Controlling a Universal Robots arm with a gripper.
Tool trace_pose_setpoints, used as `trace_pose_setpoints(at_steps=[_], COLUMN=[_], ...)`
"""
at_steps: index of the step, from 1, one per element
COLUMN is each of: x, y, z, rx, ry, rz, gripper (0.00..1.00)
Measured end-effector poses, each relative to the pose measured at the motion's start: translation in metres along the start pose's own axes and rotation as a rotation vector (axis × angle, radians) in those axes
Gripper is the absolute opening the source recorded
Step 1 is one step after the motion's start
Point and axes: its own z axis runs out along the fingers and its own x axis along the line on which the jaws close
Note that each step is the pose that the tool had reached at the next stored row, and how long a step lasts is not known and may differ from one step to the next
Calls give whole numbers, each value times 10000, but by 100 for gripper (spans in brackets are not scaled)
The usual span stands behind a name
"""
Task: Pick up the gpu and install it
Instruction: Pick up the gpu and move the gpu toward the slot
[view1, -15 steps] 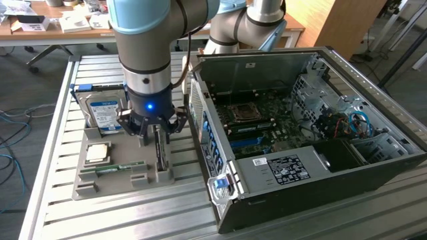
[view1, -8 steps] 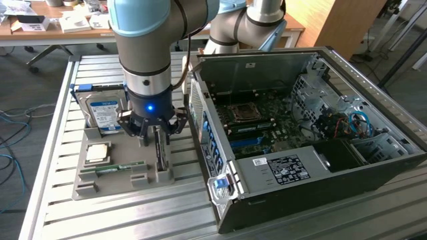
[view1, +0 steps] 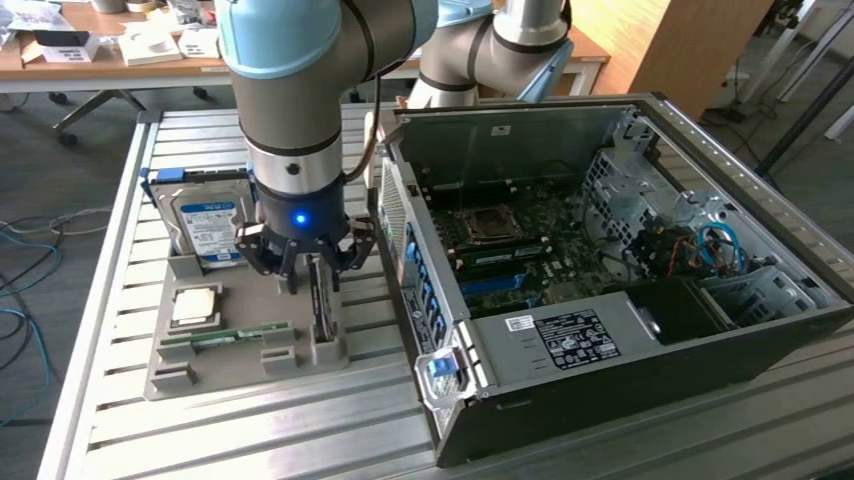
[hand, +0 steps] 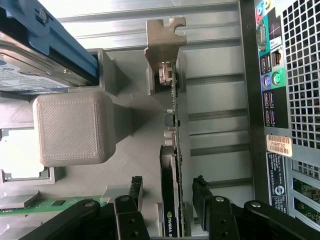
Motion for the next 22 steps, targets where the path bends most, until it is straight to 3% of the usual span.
trace_pose_setpoints(at_steps=[19, 20, 22], x=[-11, -11, -11], y=[2, 2, 2], z=[3, 3, 3], rx=[-3, -2, -2], ry=[-2, -2, -2], rz=[0, 0, 0], gripper=[53, 52, 39])
